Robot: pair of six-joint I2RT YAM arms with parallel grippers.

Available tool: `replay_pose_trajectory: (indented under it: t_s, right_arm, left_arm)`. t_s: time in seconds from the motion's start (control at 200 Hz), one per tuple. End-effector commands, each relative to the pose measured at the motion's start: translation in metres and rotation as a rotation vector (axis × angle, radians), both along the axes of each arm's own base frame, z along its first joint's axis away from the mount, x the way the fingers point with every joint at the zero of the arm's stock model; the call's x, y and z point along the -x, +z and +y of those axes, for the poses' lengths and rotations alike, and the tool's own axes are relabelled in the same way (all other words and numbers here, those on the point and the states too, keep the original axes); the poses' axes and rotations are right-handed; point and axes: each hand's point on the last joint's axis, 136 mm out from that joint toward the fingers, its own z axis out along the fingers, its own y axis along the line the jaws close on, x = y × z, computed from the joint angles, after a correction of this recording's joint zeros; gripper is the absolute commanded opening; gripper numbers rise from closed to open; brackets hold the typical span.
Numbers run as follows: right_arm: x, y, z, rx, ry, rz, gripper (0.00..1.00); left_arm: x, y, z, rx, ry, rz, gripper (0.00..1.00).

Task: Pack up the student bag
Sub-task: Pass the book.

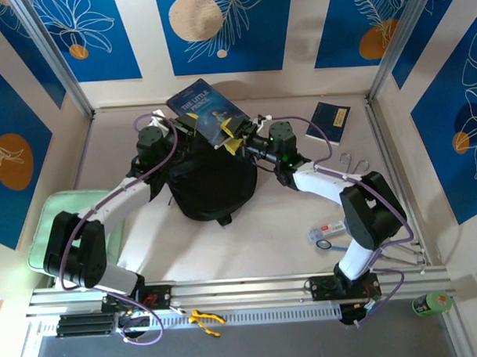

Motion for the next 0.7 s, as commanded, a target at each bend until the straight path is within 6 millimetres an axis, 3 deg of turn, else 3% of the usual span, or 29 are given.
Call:
replay_pose_trajectory:
  t_s: [0.0,0.105,0.175,0.225,0.28,0.365,0.535,0.695]
  right_arm:
    - [-0.01,0.017,0.001,-0.013,-0.062,-0.049,0.53]
    - [-0.013,0.015,-0.003,0.001,-0.085,-0.059,0.32]
    - [-0.012,0.008,-0.009,0.039,-0.096,-0.043,0.21]
    - [-0.011,0.004,-0.014,0.074,-0.095,-0.035,0.13]
    - [-0.007,-0.001,-0.021,0.121,-0.091,-0.033,0.07]
    - [-0.002,-0.008,-0.038,0.201,-0.117,-0.046,0.03]
    - [0.01,-0.016,-0.072,0.363,-0.142,-0.084,0.0]
    - [0.02,-0.024,-0.108,0.481,-0.193,-0.076,0.0]
  left_arm:
    - [0.007,0.032,0.008,0.045,0.041,-0.097,0.0]
    - [0.009,0.021,0.012,0.004,0.054,-0.079,0.03]
    - [0.012,0.009,0.016,-0.058,0.052,-0.055,0.18]
    - [0.016,-0.001,0.019,-0.122,0.047,-0.036,0.34]
    - [0.024,-0.022,0.024,-0.215,0.042,0.022,0.48]
    - [0.04,-0.052,0.037,-0.342,0.06,0.107,0.69]
    - [0.07,-0.096,0.048,-0.635,-0.024,0.18,0.87]
    - [0.091,-0.112,0.015,-0.786,-0.309,0.092,0.91]
